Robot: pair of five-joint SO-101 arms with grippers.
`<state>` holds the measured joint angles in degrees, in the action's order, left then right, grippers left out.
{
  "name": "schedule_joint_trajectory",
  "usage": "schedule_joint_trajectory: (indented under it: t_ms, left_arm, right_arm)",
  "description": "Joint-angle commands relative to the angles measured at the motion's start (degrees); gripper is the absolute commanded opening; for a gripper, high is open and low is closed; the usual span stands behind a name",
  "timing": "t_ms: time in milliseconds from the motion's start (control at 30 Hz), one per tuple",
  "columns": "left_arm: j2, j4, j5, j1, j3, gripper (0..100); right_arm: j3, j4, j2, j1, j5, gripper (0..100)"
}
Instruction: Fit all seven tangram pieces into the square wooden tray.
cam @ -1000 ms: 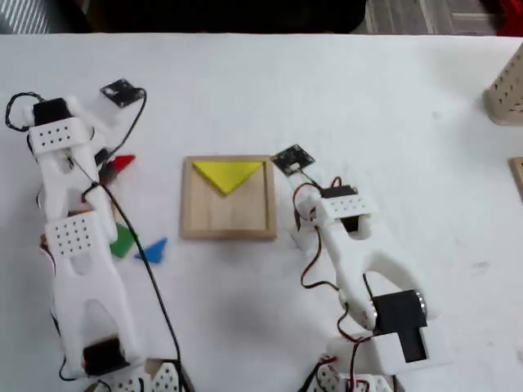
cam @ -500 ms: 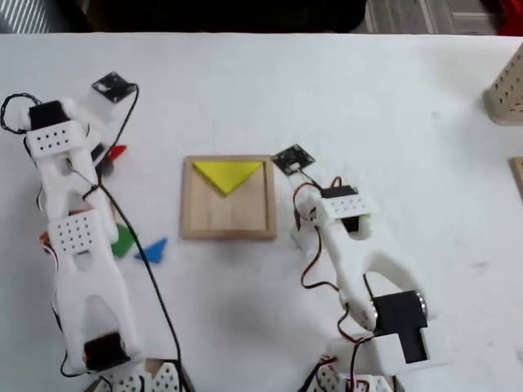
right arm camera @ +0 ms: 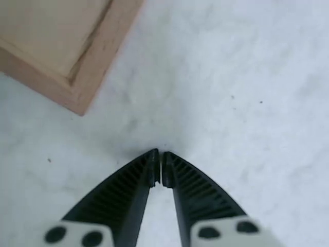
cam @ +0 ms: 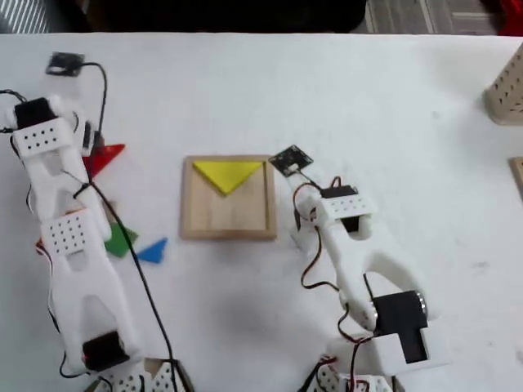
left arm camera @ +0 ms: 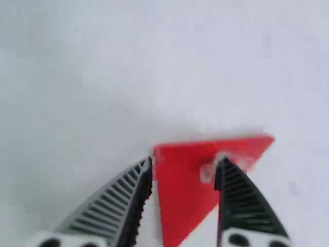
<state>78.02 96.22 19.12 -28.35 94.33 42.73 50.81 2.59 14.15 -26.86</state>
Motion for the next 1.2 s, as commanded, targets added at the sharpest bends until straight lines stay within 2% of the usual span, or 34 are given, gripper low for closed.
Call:
schedule_joint_trajectory:
  t_ms: [0, 200, 333, 400, 500, 733, 867, 1167]
  left_arm:
    - [-3.6, -9.4, -17.3, -1.5, 0.9, 21]
    - [4.6, -15.2, -18.5, -1.5, 1.1, 19]
    - [10.1, -18.7, -18.1, -1.4, 1.1, 1]
    - [11.4, -17.0, -15.6, -1.4, 1.3, 4]
    - [10.7, -11.9, -11.8, -1.3, 1.3, 2]
    - [3.8, 6.6, -11.3, 0.3, 1.1, 2]
    - [4.3, 6.4, -15.1, 0.0, 1.0, 2]
    - [4.1, 6.6, -15.6, 0.0, 1.0, 2]
  right_arm:
    - [0.1, -0.7, 1.4, 1.1, -0.6, 1.9]
    - [0.1, -0.7, 1.4, 1.1, -0.6, 1.9]
    - [0.1, -0.7, 1.4, 1.1, -0.6, 1.9]
    - [0.1, -0.7, 1.4, 1.1, -0.6, 1.9]
    - [0.1, -0.7, 1.4, 1.1, -0.6, 1.9]
    - [0.1, -0.7, 1.4, 1.7, -0.9, 1.9]
    - [0.1, -0.7, 1.4, 1.7, -1.1, 1.9]
    - [0.1, -0.7, 1.4, 1.7, -1.1, 1.9]
